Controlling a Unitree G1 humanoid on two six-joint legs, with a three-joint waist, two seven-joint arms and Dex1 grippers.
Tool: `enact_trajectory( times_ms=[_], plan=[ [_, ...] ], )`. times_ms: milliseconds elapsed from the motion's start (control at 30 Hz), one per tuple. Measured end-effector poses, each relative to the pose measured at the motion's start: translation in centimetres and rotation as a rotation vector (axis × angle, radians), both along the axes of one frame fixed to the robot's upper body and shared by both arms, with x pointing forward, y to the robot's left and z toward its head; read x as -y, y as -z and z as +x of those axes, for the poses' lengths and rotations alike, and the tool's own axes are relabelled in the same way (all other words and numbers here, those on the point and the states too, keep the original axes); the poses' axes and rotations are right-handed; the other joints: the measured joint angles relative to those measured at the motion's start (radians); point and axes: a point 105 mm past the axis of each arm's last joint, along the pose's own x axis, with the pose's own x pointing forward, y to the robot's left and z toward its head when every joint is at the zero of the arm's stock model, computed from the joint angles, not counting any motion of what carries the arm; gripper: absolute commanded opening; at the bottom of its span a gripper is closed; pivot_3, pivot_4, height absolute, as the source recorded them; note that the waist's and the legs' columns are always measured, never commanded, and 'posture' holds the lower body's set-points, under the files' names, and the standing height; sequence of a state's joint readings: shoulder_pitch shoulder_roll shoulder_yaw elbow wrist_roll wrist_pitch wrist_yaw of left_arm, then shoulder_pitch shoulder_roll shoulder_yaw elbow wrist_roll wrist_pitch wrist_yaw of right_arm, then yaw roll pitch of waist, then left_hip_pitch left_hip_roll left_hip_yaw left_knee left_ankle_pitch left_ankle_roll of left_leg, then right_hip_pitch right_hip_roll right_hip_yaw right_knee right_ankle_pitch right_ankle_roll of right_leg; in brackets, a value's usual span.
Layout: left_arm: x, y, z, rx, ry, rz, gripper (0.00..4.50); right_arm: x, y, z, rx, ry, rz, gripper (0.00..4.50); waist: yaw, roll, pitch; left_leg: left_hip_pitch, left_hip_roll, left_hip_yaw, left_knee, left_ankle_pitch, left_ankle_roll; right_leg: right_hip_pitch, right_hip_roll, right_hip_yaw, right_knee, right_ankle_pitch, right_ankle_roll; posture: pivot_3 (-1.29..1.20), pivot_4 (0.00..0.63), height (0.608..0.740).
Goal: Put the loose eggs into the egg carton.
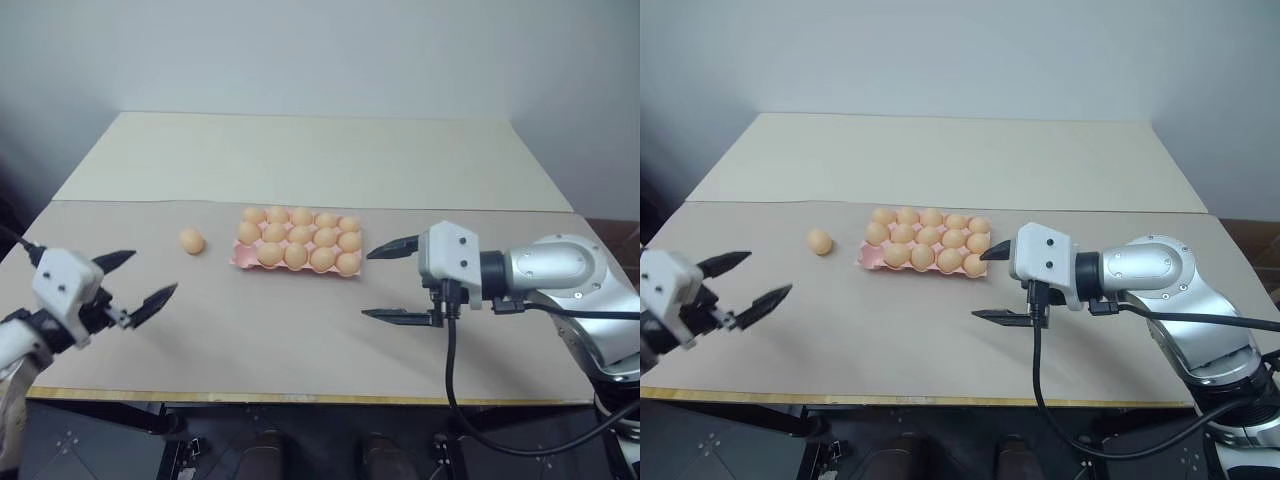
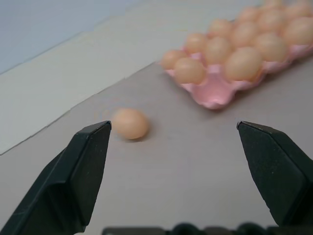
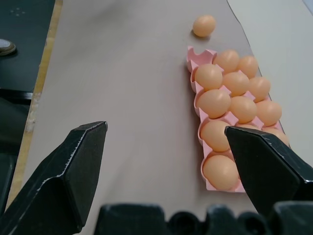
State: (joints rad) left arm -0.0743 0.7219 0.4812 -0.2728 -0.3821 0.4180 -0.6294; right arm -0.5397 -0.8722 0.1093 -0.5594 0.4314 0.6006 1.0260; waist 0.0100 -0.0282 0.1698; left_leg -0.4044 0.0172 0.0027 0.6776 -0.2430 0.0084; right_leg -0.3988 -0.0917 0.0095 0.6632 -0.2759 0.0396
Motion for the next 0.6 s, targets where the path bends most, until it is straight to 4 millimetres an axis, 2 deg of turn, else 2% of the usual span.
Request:
enact_trajectory(
  times_ms=[100, 267, 400, 600],
  plan=[
    [0.0, 0.3, 3.0, 0.013, -0.115, -0.087, 4.48, 0.0, 0.0, 0.1, 0.006, 0.010, 0.003, 4.50, 0.000, -0.002, -0.001, 0.000, -0.001, 0.000, 0.000, 0.000, 0.000, 0.000, 0.000, 0.001, 0.000, 0.000, 0.000, 0.00, 0.150, 0.740],
    [1.5, 1.9, 7.0, -0.024, -0.192, -0.152, 4.48, -0.1, -0.2, 0.1, 0.024, 0.037, 0.006, 4.50, -0.001, -0.003, -0.002, -0.004, -0.001, 0.001, -0.001, 0.000, 0.000, -0.005, 0.000, 0.002, 0.000, 0.000, 0.000, 0.00, 0.150, 0.740],
    [1.3, 3.0, 8.7, -0.058, -0.277, -0.160, 4.48, 0.4, 0.2, -0.1, 0.017, 0.071, -0.015, 4.50, -0.005, -0.003, -0.002, -0.004, -0.001, 0.001, -0.001, 0.000, 0.000, -0.005, 0.000, 0.002, 0.000, 0.000, 0.000, 0.00, 0.150, 0.740],
    [1.2, 4.3, 10.0, -0.106, -0.327, -0.171, 4.48, 0.9, 0.1, -0.2, 0.025, 0.111, -0.017, 4.50, -0.003, -0.003, -0.002, -0.004, -0.001, 0.001, 0.000, 0.000, 0.000, -0.004, 0.000, 0.002, 0.000, 0.000, 0.000, 0.00, 0.150, 0.740]
  ],
)
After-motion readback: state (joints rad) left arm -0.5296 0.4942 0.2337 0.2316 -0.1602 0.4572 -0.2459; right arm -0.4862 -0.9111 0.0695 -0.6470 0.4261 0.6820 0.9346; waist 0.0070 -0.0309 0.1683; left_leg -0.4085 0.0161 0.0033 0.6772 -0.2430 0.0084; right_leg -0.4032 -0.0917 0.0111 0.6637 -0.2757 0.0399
